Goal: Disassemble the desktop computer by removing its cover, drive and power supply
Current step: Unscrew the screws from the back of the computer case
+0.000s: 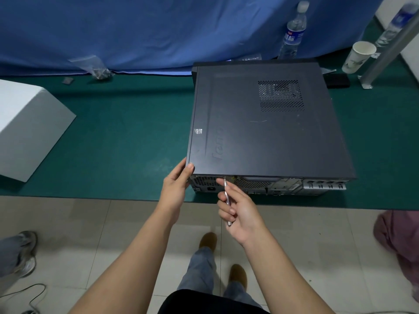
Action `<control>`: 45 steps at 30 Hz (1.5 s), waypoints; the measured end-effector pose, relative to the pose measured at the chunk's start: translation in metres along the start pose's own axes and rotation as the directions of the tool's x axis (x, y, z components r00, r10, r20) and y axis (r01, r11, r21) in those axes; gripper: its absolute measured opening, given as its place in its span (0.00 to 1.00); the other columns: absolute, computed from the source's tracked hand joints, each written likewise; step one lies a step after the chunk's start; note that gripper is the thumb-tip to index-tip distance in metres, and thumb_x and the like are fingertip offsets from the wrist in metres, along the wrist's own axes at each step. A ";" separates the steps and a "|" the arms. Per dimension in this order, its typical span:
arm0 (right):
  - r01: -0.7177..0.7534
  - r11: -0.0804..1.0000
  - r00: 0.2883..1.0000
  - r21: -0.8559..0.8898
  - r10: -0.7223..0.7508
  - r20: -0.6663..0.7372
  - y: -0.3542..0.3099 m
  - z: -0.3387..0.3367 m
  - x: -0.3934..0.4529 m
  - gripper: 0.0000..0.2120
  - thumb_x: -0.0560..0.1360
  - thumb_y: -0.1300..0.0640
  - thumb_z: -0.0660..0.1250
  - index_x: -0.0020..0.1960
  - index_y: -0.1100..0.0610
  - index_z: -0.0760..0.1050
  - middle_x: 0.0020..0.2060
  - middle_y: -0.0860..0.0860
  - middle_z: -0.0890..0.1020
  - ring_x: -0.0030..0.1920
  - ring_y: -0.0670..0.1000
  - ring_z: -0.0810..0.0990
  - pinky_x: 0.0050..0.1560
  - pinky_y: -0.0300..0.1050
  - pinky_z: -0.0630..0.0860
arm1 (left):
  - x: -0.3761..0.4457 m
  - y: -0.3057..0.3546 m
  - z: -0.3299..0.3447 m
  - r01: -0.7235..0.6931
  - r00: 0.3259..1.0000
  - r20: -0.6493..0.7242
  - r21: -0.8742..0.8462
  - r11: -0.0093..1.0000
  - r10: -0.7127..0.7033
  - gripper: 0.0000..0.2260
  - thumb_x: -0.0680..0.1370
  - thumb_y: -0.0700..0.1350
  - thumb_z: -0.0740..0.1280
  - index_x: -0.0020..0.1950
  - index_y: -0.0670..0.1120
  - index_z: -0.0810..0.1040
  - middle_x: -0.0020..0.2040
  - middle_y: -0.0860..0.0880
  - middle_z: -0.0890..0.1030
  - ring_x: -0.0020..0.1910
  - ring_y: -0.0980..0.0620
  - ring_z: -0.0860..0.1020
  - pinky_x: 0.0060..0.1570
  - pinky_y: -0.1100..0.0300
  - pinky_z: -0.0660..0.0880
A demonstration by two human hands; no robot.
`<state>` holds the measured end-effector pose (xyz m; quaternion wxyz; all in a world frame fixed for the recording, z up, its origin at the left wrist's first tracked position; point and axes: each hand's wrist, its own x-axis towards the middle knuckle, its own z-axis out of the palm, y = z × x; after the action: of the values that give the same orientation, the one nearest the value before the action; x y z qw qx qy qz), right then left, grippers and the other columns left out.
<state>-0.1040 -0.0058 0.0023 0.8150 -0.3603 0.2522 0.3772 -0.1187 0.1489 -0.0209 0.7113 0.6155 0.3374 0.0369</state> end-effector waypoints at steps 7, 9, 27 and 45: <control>-0.187 0.929 0.981 0.320 0.158 0.116 0.000 -0.010 -0.003 0.09 0.71 0.64 0.61 0.42 0.67 0.78 0.38 0.59 0.78 0.25 0.44 0.67 0.18 0.31 0.60 | 0.001 -0.002 -0.001 -0.001 1.000 -0.004 -0.007 1.000 0.001 0.22 0.77 0.50 0.67 0.70 0.49 0.71 0.61 0.53 0.79 0.61 0.56 0.77 0.63 0.59 0.71; -0.201 0.936 0.974 0.290 0.160 0.157 0.003 -0.011 -0.005 0.09 0.73 0.61 0.61 0.47 0.64 0.77 0.34 0.55 0.76 0.24 0.43 0.66 0.17 0.31 0.59 | 0.001 -0.003 0.000 -0.005 1.000 -0.011 -0.020 1.000 0.004 0.20 0.78 0.50 0.66 0.69 0.49 0.71 0.60 0.53 0.79 0.60 0.57 0.77 0.61 0.60 0.72; 0.154 0.933 0.926 -0.324 -0.251 -0.283 0.022 0.020 -0.012 0.13 0.81 0.57 0.57 0.43 0.59 0.76 0.25 0.49 0.68 0.20 0.42 0.60 0.21 0.34 0.57 | 0.000 -0.004 0.001 0.006 1.000 -0.018 -0.023 1.000 -0.007 0.21 0.77 0.51 0.66 0.70 0.49 0.71 0.62 0.52 0.79 0.62 0.56 0.76 0.67 0.54 0.69; -0.225 0.885 0.969 0.407 0.158 0.192 0.008 -0.004 -0.013 0.08 0.75 0.61 0.58 0.47 0.65 0.74 0.30 0.52 0.75 0.20 0.42 0.65 0.17 0.31 0.56 | 0.001 -0.004 0.001 0.011 1.000 -0.016 -0.045 0.999 -0.012 0.23 0.77 0.51 0.67 0.71 0.48 0.70 0.64 0.50 0.77 0.64 0.54 0.75 0.69 0.52 0.68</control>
<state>-0.1184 -0.0108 0.0061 0.8496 -0.1169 0.2992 0.4184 -0.1188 0.1473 -0.0247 0.7223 0.5972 0.3458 0.0454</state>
